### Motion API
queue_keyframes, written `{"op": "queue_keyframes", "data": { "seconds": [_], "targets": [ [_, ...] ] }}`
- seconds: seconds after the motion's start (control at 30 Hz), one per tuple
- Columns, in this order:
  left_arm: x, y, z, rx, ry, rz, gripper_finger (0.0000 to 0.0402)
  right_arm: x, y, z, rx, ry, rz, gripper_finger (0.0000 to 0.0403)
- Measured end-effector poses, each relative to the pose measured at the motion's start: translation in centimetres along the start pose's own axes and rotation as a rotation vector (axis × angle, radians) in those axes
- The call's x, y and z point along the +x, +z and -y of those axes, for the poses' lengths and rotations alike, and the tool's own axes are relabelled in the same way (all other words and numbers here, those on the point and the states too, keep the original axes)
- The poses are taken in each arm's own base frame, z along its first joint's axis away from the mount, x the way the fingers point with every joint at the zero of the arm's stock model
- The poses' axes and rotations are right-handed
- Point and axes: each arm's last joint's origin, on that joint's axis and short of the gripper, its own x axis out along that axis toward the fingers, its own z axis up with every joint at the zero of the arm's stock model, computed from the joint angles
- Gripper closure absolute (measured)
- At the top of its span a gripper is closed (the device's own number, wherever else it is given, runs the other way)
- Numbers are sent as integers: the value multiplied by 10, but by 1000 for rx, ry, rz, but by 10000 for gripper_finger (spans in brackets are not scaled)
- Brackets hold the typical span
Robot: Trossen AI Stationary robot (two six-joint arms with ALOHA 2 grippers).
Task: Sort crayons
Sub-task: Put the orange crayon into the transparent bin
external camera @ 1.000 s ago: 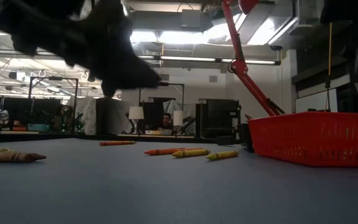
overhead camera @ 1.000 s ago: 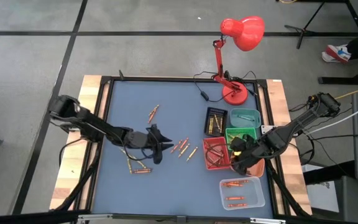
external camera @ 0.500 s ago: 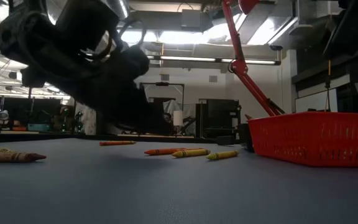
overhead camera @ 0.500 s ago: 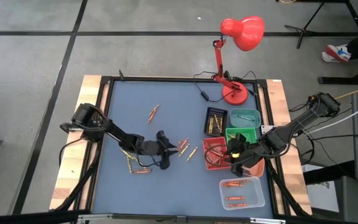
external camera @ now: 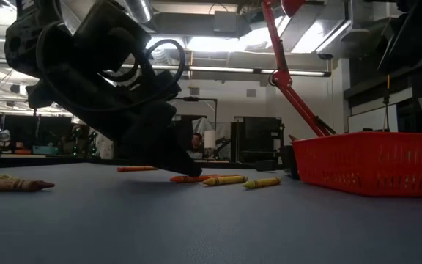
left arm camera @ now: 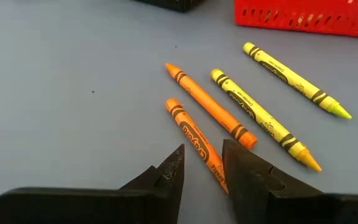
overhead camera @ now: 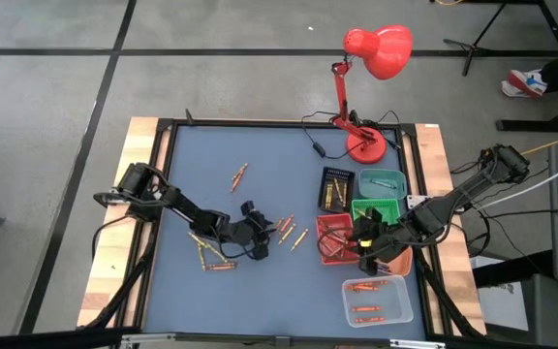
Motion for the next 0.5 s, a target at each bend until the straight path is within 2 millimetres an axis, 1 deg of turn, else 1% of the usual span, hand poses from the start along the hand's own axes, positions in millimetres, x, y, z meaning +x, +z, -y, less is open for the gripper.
{"op": "queue_keyframes", "data": {
  "seconds": [0.5],
  "targets": [
    [0,-2,1,11,-34,-37,305,2,0,0,-6,-12,-1,272]
  ]
}}
